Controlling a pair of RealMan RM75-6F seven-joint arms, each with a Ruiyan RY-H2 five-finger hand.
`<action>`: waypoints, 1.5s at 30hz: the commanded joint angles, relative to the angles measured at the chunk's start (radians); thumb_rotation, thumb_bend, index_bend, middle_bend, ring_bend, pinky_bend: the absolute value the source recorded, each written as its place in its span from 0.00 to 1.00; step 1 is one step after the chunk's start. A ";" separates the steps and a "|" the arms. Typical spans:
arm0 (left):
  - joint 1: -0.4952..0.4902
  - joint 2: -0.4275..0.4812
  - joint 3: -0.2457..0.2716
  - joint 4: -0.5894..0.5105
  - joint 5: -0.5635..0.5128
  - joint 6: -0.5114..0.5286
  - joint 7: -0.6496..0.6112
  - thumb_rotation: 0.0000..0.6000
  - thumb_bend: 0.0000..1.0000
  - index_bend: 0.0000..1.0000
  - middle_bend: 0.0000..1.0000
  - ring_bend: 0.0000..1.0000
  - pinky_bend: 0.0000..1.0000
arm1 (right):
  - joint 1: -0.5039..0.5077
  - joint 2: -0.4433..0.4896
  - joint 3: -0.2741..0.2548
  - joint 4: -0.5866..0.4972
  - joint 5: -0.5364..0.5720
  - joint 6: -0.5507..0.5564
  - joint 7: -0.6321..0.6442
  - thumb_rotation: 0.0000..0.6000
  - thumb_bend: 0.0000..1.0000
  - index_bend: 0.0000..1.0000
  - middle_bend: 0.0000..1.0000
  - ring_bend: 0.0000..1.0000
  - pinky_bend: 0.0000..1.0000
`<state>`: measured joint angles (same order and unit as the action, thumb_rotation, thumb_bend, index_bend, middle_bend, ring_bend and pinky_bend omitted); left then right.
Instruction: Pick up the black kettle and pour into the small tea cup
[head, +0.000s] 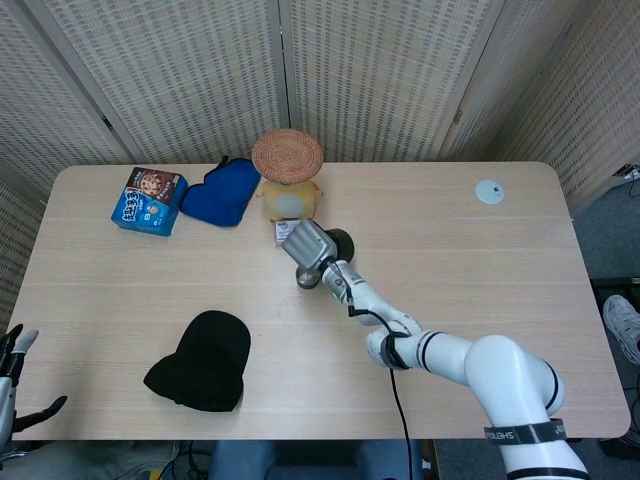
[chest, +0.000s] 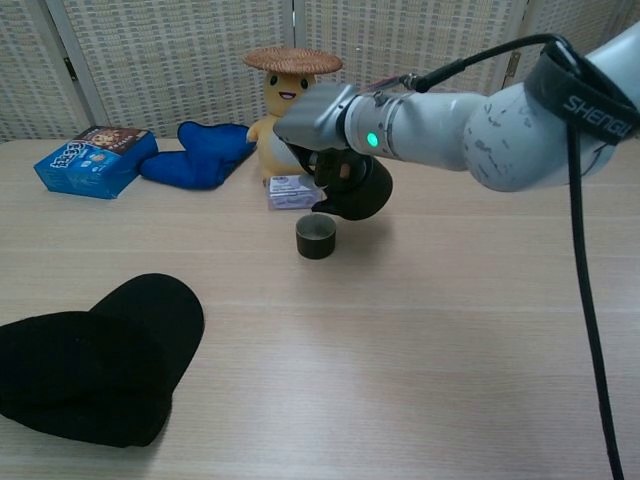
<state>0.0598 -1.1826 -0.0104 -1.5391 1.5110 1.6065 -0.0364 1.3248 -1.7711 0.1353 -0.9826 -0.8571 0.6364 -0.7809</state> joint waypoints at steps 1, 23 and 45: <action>0.001 0.000 0.000 -0.001 0.001 0.001 0.000 0.99 0.09 0.09 0.00 0.04 0.00 | 0.002 0.001 -0.006 -0.005 0.004 0.004 -0.014 0.75 0.51 1.00 1.00 0.91 0.62; 0.008 0.000 0.000 0.003 0.004 0.006 -0.003 0.99 0.09 0.09 0.00 0.05 0.00 | 0.015 0.006 -0.026 -0.028 0.047 0.029 -0.095 0.75 0.51 1.00 1.00 0.92 0.62; 0.012 -0.004 -0.003 0.021 0.003 0.010 -0.019 0.99 0.09 0.09 0.00 0.05 0.00 | 0.031 0.003 -0.035 -0.045 0.094 0.049 -0.156 0.75 0.51 1.00 1.00 0.93 0.62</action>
<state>0.0715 -1.1869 -0.0139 -1.5185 1.5143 1.6160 -0.0553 1.3543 -1.7679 0.1013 -1.0268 -0.7645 0.6850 -0.9350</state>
